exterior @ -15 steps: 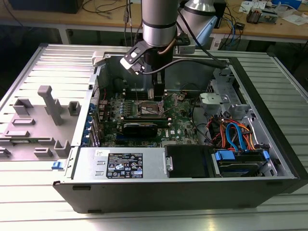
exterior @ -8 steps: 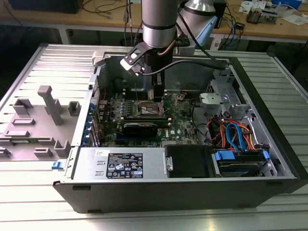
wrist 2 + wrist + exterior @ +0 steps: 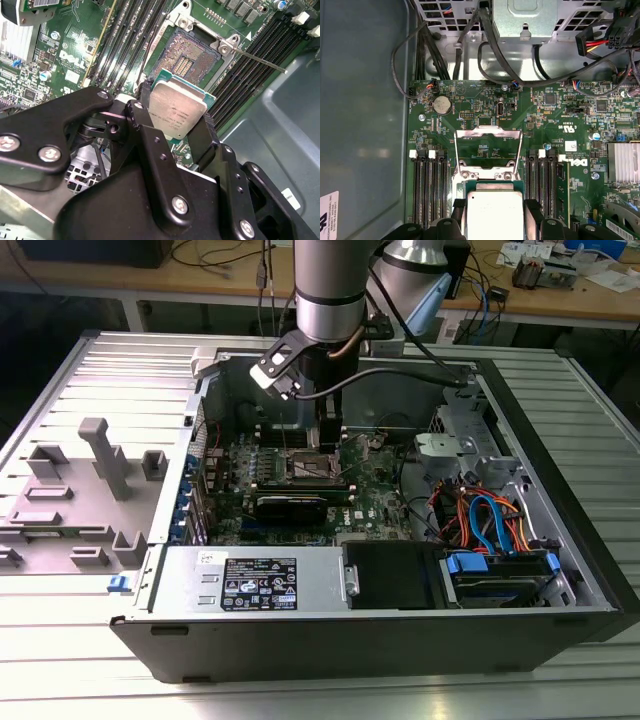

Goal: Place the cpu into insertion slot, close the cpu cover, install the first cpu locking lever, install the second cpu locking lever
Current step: 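Place the cpu into insertion slot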

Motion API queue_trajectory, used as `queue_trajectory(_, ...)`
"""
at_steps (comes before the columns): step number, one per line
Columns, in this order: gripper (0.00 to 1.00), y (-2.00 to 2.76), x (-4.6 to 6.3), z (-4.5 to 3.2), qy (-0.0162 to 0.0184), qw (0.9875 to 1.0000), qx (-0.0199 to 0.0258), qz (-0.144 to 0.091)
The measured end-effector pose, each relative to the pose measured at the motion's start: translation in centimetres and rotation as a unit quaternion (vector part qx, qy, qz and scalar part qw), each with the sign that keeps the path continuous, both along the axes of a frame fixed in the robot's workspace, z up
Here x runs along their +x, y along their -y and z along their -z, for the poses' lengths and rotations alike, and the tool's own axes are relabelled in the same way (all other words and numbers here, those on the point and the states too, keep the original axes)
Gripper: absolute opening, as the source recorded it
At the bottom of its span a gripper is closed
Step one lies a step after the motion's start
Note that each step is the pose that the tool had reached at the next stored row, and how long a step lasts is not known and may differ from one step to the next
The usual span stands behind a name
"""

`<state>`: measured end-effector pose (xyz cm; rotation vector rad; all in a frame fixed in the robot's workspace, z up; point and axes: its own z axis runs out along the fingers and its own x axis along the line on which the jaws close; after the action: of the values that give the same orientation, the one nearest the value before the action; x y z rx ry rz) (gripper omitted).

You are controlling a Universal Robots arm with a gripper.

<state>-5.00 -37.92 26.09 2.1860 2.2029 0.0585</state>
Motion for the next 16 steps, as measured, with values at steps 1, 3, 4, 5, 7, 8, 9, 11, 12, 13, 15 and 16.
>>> queue_trajectory(1, 0.54, 0.0, 0.0, 0.02, 0.0001, 1.0, 0.0001, 0.0)
queue_trajectory(3, 0.54, 0.0, 0.0, 0.04, 0.0, 1.0, 0.0, 0.0)
queue_trajectory(4, 0.54, 0.0, 0.0, 0.05, 0.0, 1.0, 0.0, 0.0)
queue_trajectory(5, 0.54, 0.0, 0.0, 0.06, 0.0, 1.0, 0.0, 0.0)
queue_trajectory(7, 0.54, 0.0, 0.0, 0.19, 0.0, 1.0, 0.0001, 0.0)
queue_trajectory(8, 0.54, 0.0, 0.0, 0.24, 0.0, 1.0, 0.0, 0.0)
queue_trajectory(9, 0.54, 0.0, 0.0, 0.3, 0.0, 1.0, 0.0001, 0.0)
queue_trajectory(11, 0.54, 0.0, 0.0, 0.38, 0.0, 1.0, -0.0001, 0.0)
queue_trajectory(12, 0.54, -0.02, 0.0, 0.43, 0.0, 1.0, 0.0, 0.0)
queue_trajectory(13, 0.54, -0.02, 0.0, 0.5, 0.0001, 1.0, 0.0001, 0.0)
queue_trajectory(15, 0.54, -0.07, 0.0, 0.85, 0.0, 1.0, 0.0, 0.0)
queue_trajectory(16, 0.54, -0.07, 0.0, 0.97, 0.0, 1.0, 0.0, 0.0)
